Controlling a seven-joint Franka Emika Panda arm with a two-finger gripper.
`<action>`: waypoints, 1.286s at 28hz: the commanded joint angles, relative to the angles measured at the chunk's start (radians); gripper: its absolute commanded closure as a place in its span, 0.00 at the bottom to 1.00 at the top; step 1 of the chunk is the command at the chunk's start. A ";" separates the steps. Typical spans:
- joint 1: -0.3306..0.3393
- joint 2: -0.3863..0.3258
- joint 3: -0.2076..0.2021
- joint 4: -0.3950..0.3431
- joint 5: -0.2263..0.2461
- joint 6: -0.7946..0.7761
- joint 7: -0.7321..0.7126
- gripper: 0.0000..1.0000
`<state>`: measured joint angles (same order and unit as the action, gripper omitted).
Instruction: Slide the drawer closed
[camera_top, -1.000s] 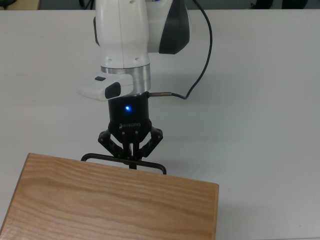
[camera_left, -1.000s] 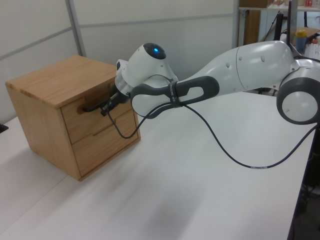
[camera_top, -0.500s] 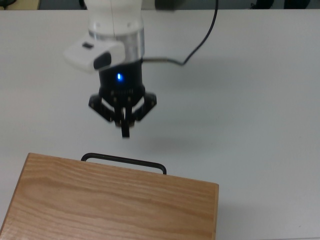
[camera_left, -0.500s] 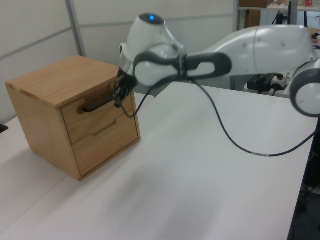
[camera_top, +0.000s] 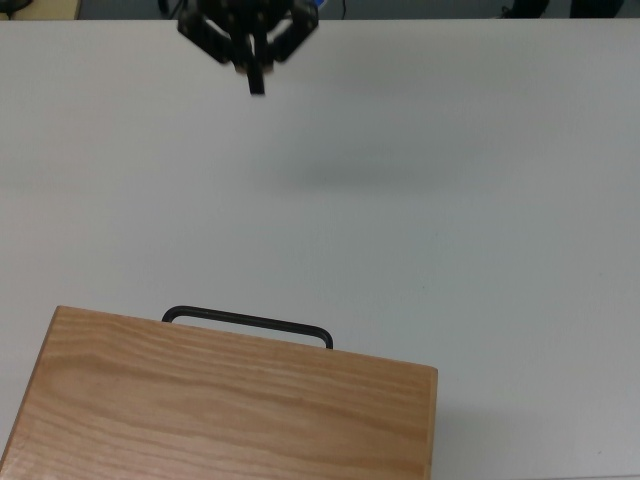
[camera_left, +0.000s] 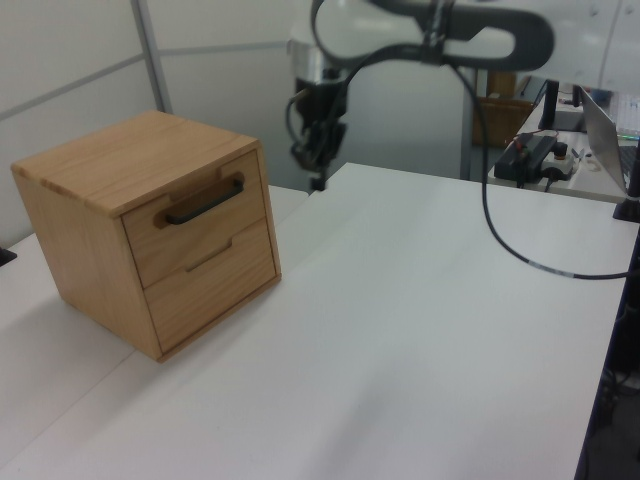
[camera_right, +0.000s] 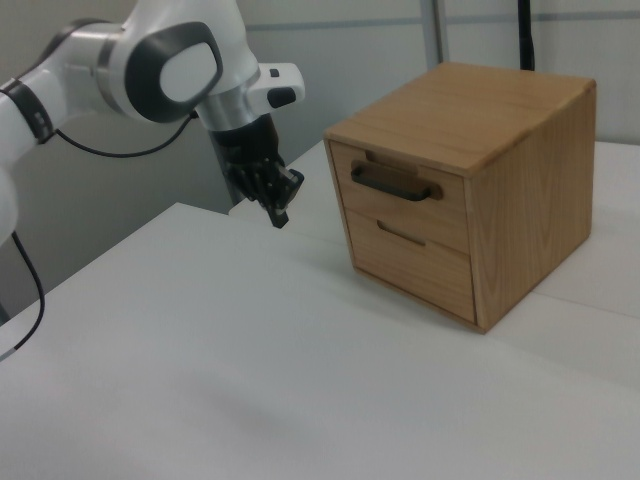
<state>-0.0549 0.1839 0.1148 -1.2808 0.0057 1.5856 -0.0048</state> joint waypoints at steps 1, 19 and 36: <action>-0.048 -0.055 -0.017 -0.022 0.008 -0.104 -0.014 1.00; -0.046 -0.081 -0.018 -0.023 -0.035 -0.111 -0.021 0.00; 0.105 -0.084 -0.162 -0.023 -0.049 -0.116 -0.018 0.00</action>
<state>0.0272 0.1224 -0.0224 -1.2848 -0.0258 1.4844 -0.0105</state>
